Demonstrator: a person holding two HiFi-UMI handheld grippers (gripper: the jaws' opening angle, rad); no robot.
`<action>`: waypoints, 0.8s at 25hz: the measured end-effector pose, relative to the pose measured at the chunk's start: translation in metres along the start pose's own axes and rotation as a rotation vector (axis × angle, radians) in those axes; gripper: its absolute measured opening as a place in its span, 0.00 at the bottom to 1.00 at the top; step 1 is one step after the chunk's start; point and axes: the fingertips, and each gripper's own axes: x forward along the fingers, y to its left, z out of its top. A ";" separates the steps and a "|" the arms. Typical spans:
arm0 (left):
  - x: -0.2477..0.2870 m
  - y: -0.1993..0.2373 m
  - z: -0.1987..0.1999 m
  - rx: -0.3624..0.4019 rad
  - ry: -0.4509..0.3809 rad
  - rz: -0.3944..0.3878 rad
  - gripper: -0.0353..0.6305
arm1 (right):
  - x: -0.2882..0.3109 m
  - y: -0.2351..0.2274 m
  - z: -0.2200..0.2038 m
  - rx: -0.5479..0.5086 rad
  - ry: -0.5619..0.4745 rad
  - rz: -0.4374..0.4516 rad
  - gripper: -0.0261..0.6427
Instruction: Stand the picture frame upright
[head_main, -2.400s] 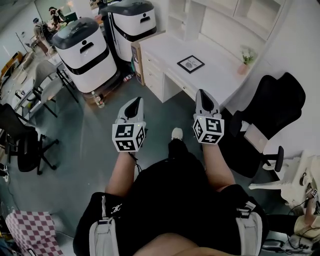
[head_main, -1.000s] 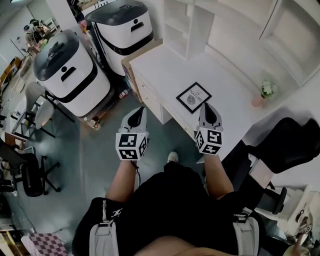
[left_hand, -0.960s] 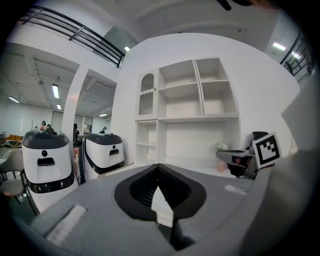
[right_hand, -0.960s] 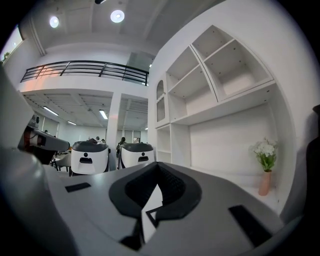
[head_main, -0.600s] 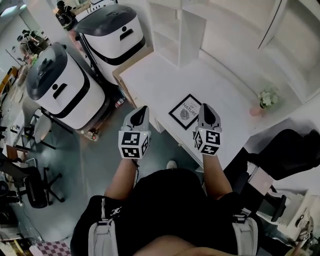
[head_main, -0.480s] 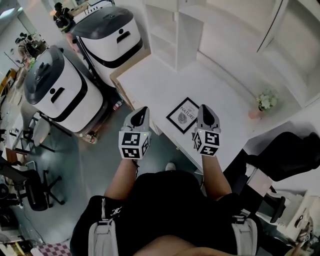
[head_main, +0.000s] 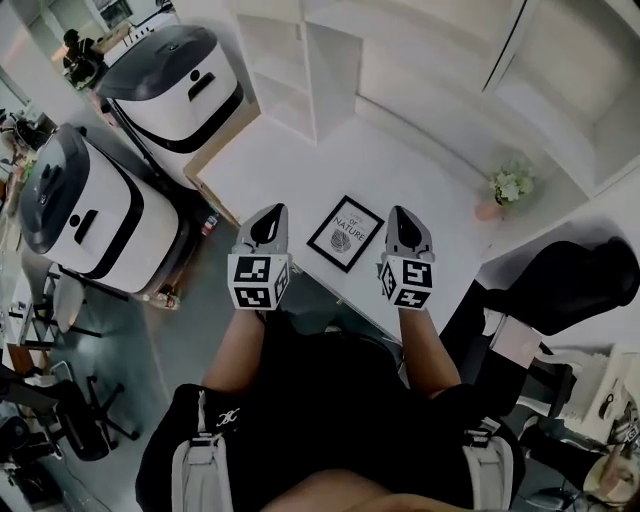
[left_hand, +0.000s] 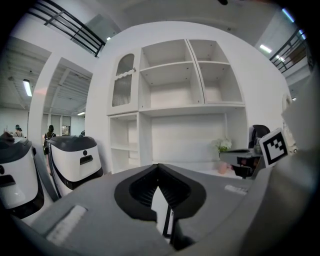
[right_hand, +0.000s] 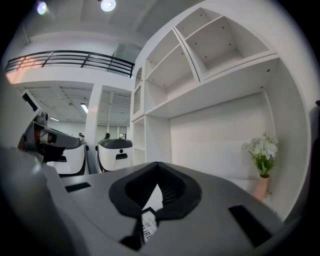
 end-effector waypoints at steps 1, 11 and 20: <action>0.007 0.000 0.002 0.000 -0.003 -0.018 0.07 | 0.001 -0.004 0.000 0.000 0.001 -0.018 0.04; 0.091 0.003 0.021 0.044 -0.036 -0.252 0.07 | 0.016 -0.034 0.000 0.008 0.005 -0.256 0.04; 0.149 0.001 0.029 0.106 -0.016 -0.524 0.07 | 0.009 -0.046 -0.005 0.060 0.025 -0.546 0.04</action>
